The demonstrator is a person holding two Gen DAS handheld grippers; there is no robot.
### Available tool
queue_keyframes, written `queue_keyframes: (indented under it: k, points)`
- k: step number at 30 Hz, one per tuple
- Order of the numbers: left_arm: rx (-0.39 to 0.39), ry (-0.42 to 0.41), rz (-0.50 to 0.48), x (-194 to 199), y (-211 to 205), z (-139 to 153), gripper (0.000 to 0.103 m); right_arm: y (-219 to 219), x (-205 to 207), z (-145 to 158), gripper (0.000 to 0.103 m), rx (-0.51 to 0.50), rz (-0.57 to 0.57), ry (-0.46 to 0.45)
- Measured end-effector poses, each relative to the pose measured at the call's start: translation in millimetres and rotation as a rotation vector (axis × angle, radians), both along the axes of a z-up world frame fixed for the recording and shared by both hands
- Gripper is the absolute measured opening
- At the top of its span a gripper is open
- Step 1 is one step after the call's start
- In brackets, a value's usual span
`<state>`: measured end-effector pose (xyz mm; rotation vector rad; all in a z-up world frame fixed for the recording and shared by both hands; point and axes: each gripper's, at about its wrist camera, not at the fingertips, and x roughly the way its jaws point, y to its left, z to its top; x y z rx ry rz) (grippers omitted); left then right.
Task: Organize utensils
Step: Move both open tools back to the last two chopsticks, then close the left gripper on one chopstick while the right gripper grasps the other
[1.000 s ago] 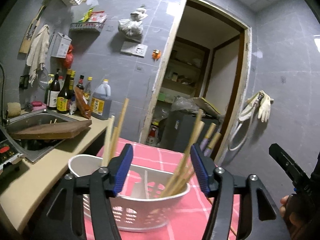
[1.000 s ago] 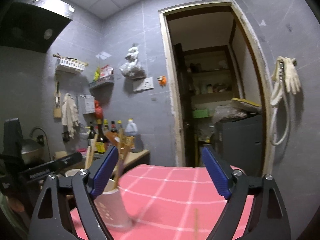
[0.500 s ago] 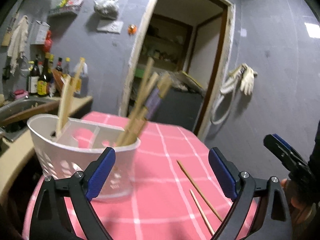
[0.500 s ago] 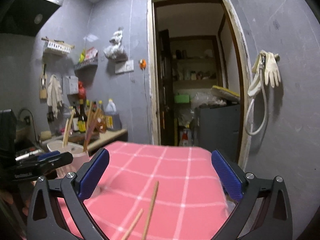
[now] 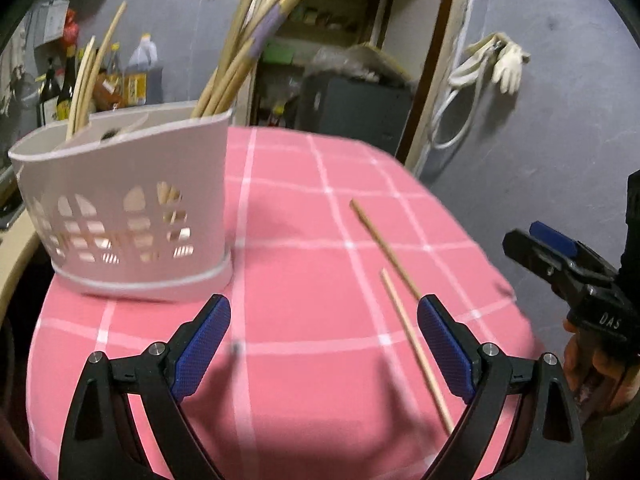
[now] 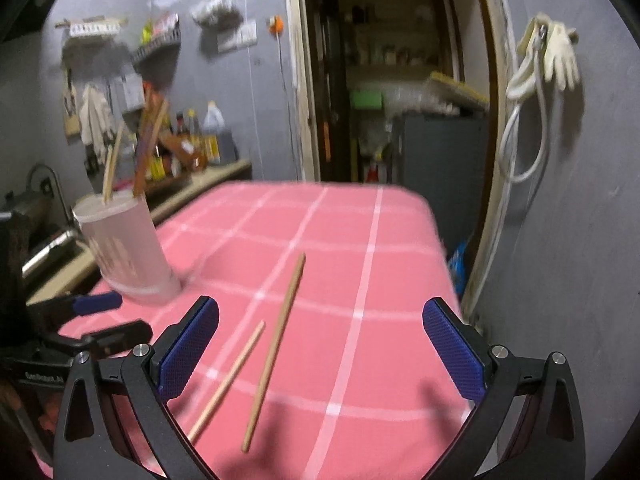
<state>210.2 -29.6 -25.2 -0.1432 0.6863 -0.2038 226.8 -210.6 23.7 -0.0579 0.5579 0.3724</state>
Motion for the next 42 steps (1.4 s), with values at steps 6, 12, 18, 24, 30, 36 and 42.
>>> queue_keyframes:
  k: [6,12,18,24,30,36,42]
  points:
    - [0.008,0.071,0.033,10,5,-7,0.091,13,17,-22,0.081,-0.061,0.041,0.140]
    - [0.007,0.118,0.029,13,11,-11,0.091,24,31,-43,0.066,-0.101,0.111,0.253]
    - [0.005,0.142,0.014,14,12,-15,0.091,32,42,-55,0.054,-0.137,0.144,0.320]
    - [0.003,0.176,-0.029,15,6,-18,0.091,27,49,-55,0.032,-0.150,0.136,0.326]
    - [0.015,0.203,-0.099,20,-10,-19,0.091,13,51,-55,0.010,-0.143,0.115,0.336]
    - [0.030,0.215,-0.174,27,-30,-20,0.078,-1,53,-54,0.009,-0.149,0.090,0.338]
    - [0.048,0.240,-0.228,41,-45,-26,0.032,-6,63,-53,0.009,-0.135,0.091,0.358]
